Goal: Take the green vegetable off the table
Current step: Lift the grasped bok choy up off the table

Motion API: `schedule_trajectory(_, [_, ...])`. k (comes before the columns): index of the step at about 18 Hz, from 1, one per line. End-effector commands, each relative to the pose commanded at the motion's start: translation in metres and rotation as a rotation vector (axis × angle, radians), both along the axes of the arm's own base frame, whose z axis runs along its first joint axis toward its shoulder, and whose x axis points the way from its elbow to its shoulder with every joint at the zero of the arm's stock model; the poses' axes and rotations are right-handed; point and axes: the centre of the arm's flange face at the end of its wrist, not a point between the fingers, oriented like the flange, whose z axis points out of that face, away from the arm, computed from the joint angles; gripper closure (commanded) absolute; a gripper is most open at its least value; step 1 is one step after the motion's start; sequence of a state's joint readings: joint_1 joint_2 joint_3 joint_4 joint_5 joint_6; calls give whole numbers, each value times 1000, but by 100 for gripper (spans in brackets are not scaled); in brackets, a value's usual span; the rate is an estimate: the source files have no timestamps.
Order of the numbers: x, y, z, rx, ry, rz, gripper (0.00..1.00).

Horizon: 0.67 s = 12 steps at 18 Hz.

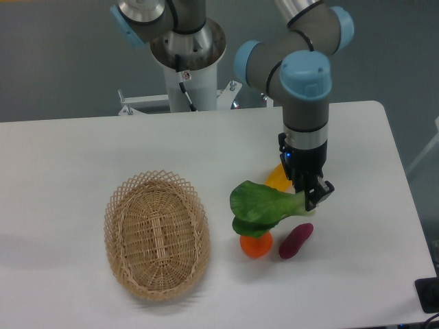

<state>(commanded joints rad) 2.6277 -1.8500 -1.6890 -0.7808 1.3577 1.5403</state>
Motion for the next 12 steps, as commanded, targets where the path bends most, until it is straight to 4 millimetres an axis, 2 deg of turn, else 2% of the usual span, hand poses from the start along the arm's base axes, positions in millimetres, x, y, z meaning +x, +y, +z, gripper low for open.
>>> schedule_trajectory(4, [1, 0, 16, 31, 7, 24, 66])
schedule_trajectory(12, [2, 1, 19, 42, 3, 37, 66])
